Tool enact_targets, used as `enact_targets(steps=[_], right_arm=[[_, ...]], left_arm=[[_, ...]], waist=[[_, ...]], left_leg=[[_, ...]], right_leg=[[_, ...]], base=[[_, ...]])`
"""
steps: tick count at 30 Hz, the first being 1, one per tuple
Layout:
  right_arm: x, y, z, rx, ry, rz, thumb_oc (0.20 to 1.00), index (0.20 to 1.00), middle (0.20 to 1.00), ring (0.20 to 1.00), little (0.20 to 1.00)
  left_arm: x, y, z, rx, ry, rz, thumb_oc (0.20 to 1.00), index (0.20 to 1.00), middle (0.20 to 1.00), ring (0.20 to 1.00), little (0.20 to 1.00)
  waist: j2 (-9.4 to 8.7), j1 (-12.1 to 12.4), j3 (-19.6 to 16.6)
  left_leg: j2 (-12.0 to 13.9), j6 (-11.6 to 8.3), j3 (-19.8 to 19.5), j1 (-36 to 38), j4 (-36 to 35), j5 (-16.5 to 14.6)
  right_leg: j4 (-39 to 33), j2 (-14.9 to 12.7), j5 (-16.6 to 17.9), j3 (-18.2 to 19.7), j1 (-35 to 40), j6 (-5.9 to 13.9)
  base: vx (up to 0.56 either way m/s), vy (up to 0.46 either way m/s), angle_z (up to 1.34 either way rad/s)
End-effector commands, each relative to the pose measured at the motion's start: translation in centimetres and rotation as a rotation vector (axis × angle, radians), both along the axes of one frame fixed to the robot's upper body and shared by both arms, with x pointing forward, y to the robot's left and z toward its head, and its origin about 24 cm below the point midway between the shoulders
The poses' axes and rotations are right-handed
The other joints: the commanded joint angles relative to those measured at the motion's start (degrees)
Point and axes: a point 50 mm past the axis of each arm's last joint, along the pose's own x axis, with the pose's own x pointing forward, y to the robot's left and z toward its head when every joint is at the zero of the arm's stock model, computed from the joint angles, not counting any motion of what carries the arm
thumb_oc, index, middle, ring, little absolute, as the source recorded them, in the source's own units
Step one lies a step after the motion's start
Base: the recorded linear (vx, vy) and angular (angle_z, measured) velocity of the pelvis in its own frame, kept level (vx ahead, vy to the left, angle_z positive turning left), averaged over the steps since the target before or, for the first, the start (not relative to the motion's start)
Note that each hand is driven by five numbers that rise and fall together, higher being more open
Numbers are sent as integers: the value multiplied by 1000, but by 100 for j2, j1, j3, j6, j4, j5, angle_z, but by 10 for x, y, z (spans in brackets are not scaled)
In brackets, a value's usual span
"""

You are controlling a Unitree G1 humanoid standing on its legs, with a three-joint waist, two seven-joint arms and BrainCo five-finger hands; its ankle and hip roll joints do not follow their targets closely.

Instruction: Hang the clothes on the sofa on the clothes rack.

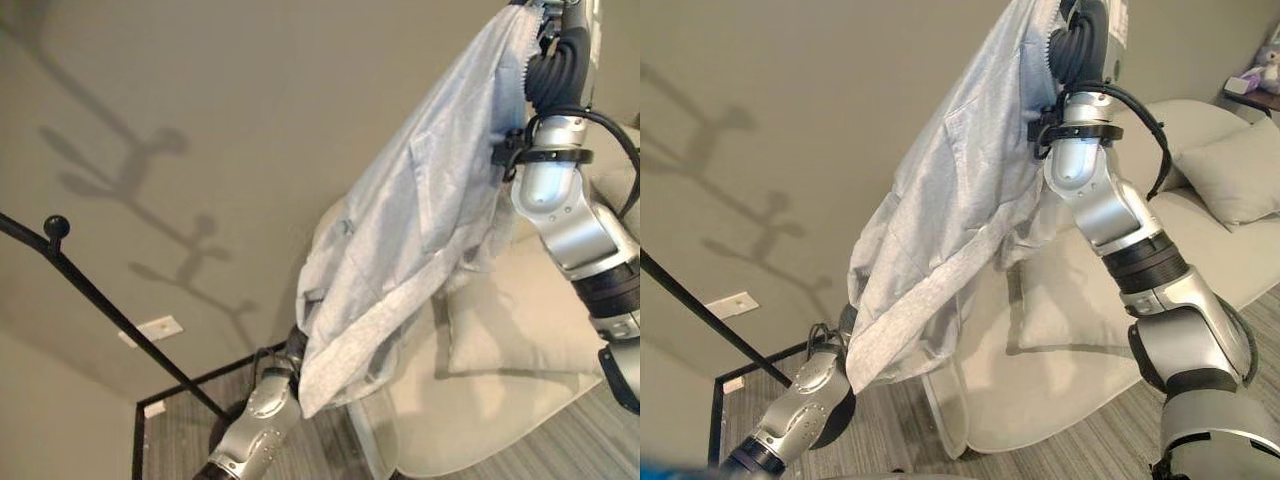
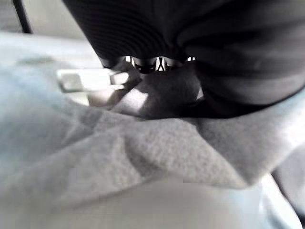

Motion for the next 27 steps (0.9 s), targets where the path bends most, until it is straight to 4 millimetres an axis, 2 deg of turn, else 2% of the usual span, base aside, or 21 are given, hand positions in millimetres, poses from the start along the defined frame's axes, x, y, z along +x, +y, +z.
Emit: enact_targets(steps=[1, 5, 6, 11, 14, 17, 18, 21, 22, 24, 25, 26, 27], right_arm=[[-20, -2, 27, 2, -135, 50, 200, 200, 200, 200, 200], [-31, -2, 26, -56, -154, 90, 200, 200, 200, 200, 200], [-31, -2, 26, -55, -154, 91, 200, 200, 200, 200, 200], [-46, -5, 32, -79, -195, 165, 200, 200, 200, 200, 200], [-52, 0, 27, -87, -189, 244, 200, 200, 200, 200, 200], [-53, 4, 22, -87, -175, 269, 200, 200, 200, 200, 200], [-52, 12, 14, -94, -156, 298, 200, 200, 200, 200, 200], [-52, 22, 5, -60, -146, 344, 200, 200, 200, 200, 200], [-51, 34, -1, -21, -149, 382, 200, 200, 200, 200, 200], [-52, 40, -3, -2, -154, 398, 200, 200, 200, 200, 200], [-53, 54, -7, 24, -162, 432, 200, 200, 200, 200, 200], [-53, 55, -7, 25, -162, 433, 200, 200, 200, 200, 200], [-54, 65, -9, 45, -165, 469, 200, 200, 200, 200, 200]], left_arm=[[5, 27, 41, 140, -232, 86, 200, 200, 200, 200, 200], [8, 56, 72, 300, -389, 256, 200, 200, 200, 200, 200], [8, 56, 73, 302, -389, 257, 200, 200, 200, 200, 200], [8, 81, 112, 576, -592, 427, 200, 200, 200, 200, 200], [6, 93, 139, 734, -721, 555, 200, 200, 200, 200, 200], [4, 94, 144, 753, -747, 583, 200, 200, 200, 200, 200], [3, 95, 148, 758, -770, 625, 200, 200, 200, 200, 200], [3, 95, 150, 782, -792, 662, 200, 200, 200, 200, 200], [3, 93, 153, 814, -819, 679, 200, 200, 200, 200, 200], [2, 92, 154, 824, -835, 689, 200, 200, 200, 200, 200], [2, 91, 159, 848, -869, 718, 200, 200, 200, 200, 200], [2, 92, 159, 850, -869, 720, 200, 200, 200, 200, 200], [2, 92, 160, 861, -883, 738, 200, 200, 200, 200, 200]], waist=[[-549, 91, -347], [-590, 143, -365], [-594, 137, -369], [-643, 184, -367], [-671, 229, -357], [-681, 245, -356], [-688, 292, -351], [-680, 353, -334], [-661, 410, -318], [-645, 436, -307], [-598, 522, -252], [-602, 510, -248], [-568, 558, -202]], left_leg=[[215, -157, -69, 49, 27, -337], [206, -172, -89, 58, 27, -352], [205, -171, -93, 50, 27, -346], [196, -201, -112, 24, 27, -304], [195, -222, -131, 27, 27, -313], [191, -223, -139, 31, 27, -315], [192, -220, -163, 40, 27, -317], [195, -230, -211, 49, 27, -303], [211, -234, -243, 57, 27, -283], [218, -231, -262, 63, 27, -274], [231, -216, -305, 75, 27, -258], [234, -218, -308, 77, 27, -258], [246, -211, -335, 90, 27, -238]], right_leg=[[93, -358, -89, 53, 34, 144], [90, -364, -111, 23, 51, 148], [90, -365, -108, 20, 44, 149], [102, -380, -84, 5, 22, 162], [141, -399, -112, -26, 23, 172], [160, -400, -130, -40, 27, 171], [205, -401, -158, -63, 31, 160], [283, -394, -209, -100, 36, 136], [400, -379, -279, -131, 15, 115], [472, -372, -318, -142, 3, 101], [651, -355, -397, -158, -51, 64], [691, -353, -420, -159, -65, 61], [819, -336, -490, -159, -102, 30]], base=[[0, 0, 0], [1, 2, 1], [4, 10, 4], [-16, 10, 4], [-14, 4, 0], [0, 0, 0], [0, 0, 0], [-19, -25, 5], [-31, -58, 13], [-26, -50, 13], [-28, -37, 17], [-43, -63, 16], [-36, -42, 13]])
